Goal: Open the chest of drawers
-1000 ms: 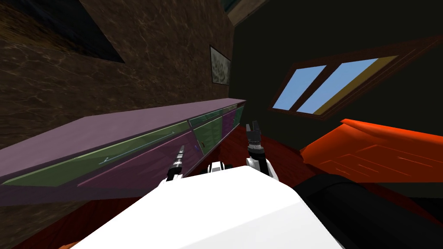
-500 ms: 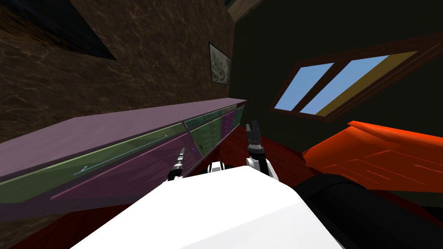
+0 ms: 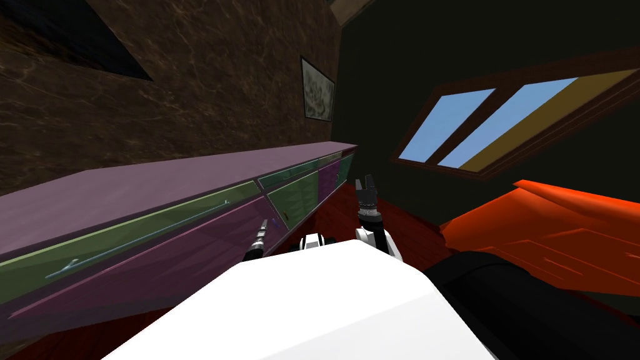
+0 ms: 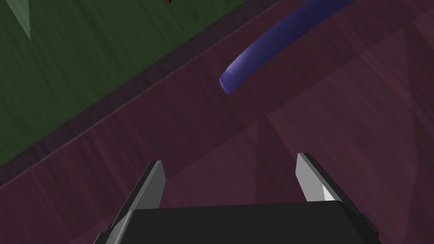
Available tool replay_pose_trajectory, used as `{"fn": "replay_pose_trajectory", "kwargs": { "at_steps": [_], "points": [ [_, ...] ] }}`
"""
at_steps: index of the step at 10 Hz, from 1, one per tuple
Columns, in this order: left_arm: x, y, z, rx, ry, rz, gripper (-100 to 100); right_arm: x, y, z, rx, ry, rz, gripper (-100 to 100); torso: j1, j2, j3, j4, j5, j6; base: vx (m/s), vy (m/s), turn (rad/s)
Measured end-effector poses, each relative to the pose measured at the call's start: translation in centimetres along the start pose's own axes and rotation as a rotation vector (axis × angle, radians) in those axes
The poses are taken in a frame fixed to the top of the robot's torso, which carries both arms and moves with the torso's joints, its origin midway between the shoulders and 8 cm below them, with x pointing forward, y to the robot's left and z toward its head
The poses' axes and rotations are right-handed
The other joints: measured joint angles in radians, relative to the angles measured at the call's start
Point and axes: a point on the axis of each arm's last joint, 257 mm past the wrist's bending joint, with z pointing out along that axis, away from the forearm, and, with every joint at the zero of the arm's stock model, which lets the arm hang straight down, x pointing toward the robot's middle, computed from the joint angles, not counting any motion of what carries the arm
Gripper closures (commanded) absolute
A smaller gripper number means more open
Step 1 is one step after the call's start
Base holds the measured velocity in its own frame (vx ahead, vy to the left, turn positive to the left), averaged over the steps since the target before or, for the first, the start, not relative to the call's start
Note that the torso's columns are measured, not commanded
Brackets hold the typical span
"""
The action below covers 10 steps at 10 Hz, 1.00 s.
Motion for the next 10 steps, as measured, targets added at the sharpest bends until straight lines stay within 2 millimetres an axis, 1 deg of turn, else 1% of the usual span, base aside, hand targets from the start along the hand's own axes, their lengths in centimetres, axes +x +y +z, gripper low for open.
{"fn": "replay_pose_trajectory", "kwargs": {
  "at_steps": [4,8,10],
  "points": [
    [0.7,3.2,-0.6,-0.077,0.016,0.003,-100,0.0,0.0,0.0,0.0,0.0,0.0,0,0.001,0.004,0.002,0.001,0.0,0.0,0.059,-0.057,0.018],
    [1.8,5.9,-1.7,-0.141,0.033,0.002,-100,0.0,0.0,0.0,0.0,0.0,0.0,0,-0.001,0.001,0.0,0.0,0.0,0.0,0.055,-0.064,0.026],
    [2.2,6.8,-2.1,-0.164,0.039,0.001,-100,0.0,0.0,0.0,0.0,0.0,0.0,0,0.002,0.003,0.002,0.001,0.0,0.0,0.027,-0.027,0.002]
  ]
}}
